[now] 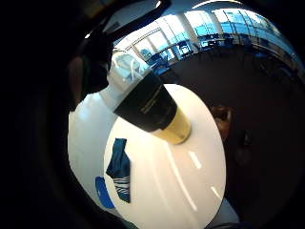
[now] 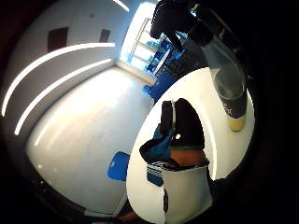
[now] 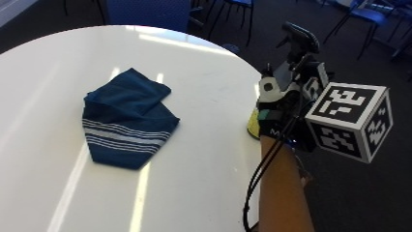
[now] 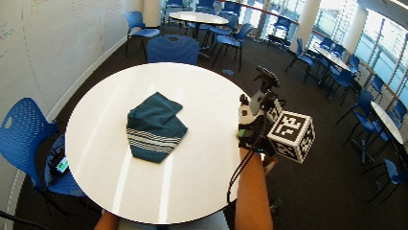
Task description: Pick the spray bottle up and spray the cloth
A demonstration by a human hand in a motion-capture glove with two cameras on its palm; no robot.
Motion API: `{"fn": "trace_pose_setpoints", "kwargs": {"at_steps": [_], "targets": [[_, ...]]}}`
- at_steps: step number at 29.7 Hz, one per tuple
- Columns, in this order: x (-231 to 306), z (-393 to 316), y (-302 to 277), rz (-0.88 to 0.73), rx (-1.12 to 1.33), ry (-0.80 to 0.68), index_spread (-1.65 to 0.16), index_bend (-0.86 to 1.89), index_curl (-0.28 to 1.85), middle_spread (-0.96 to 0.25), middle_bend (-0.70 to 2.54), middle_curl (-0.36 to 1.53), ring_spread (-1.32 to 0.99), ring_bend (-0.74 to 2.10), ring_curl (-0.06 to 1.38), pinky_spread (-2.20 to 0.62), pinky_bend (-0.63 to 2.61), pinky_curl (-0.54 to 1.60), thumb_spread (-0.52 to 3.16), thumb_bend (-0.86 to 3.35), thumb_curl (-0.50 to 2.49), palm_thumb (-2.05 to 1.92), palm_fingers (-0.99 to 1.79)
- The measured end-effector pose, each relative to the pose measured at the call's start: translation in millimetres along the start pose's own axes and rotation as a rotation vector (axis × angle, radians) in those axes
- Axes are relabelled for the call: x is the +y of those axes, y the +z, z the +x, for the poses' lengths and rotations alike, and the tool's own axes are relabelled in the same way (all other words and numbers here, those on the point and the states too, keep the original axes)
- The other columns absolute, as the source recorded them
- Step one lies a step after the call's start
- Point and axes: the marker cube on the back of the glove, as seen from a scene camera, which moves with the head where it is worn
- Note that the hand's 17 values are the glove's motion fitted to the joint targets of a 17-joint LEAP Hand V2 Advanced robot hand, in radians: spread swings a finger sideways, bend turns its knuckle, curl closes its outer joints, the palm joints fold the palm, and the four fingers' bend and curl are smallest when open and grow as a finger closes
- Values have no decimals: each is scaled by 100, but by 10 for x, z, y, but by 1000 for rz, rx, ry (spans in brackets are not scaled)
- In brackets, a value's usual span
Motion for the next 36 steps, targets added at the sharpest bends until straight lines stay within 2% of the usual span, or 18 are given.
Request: {"fn": "trace_pose_setpoints", "kwargs": {"at_steps": [11,21,29,36], "targets": [[-332,195,140,-25,-71,114,-31,5,20,-4,31,43,-10,48,42,3,41,44,120,-1,44,73,55],[-538,375,207,-56,-169,178,-31,11,20,-6,39,44,-9,47,40,7,31,39,116,-2,46,77,64],[-649,434,195,-32,-257,196,-31,15,24,-12,47,46,-12,46,39,7,15,34,109,-3,45,76,83],[-724,582,204,-126,-359,305,-32,13,26,-15,51,47,-14,48,40,7,13,31,101,-3,46,78,86]]}}
